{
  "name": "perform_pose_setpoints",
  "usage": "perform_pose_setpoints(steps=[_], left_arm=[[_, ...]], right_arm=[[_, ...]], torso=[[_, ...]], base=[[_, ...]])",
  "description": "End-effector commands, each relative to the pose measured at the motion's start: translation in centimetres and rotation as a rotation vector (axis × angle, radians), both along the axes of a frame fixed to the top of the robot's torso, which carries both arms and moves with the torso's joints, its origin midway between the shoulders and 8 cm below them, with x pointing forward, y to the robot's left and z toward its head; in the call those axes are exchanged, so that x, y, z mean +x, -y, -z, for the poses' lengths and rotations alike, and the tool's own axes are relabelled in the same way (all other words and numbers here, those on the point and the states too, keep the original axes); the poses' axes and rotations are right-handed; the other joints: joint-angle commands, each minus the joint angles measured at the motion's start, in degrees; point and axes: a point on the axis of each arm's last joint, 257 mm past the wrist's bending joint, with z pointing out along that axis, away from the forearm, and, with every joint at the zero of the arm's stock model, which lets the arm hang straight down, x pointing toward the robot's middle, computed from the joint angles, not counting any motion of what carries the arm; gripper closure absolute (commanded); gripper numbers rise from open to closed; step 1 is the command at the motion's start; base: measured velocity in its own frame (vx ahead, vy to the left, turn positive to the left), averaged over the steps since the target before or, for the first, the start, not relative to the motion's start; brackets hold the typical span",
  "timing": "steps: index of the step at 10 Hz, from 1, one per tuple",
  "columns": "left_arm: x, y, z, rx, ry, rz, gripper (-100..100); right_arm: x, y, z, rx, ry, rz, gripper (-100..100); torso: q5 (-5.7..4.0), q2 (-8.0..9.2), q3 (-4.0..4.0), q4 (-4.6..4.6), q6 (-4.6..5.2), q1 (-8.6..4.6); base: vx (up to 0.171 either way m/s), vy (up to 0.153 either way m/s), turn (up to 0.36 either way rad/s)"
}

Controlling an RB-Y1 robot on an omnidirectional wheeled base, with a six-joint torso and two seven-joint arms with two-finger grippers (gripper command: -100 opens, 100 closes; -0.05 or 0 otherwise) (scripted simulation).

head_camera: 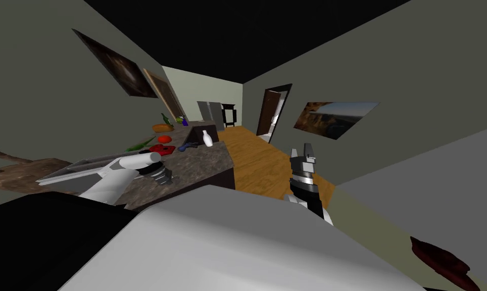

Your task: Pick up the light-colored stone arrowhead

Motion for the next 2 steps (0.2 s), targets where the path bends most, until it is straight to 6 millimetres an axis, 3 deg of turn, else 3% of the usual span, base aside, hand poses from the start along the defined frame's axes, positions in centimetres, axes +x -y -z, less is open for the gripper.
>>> perform_pose_setpoints(steps=[1, 2], left_arm=[[0.00, 0.00, 0.00, 0.000, 0.000, 0.000, 100], [-0.01, 0.01, -0.05, 0.000, -0.001, 0.002, 0]], right_arm=[[0.00, 0.00, 0.00, 0.000, 0.000, 0.000, 0], [0.00, 0.00, -0.01, 0.000, 0.000, 0.000, 0]], torso=[[0.00, 0.00, 0.00, 0.00, 0.00, 0.00], [0.04, 0.12, 0.06, 0.01, 0.04, 0.06]], base=[[0.044, -0.007, 0.025], [0.007, -0.002, -0.005]])
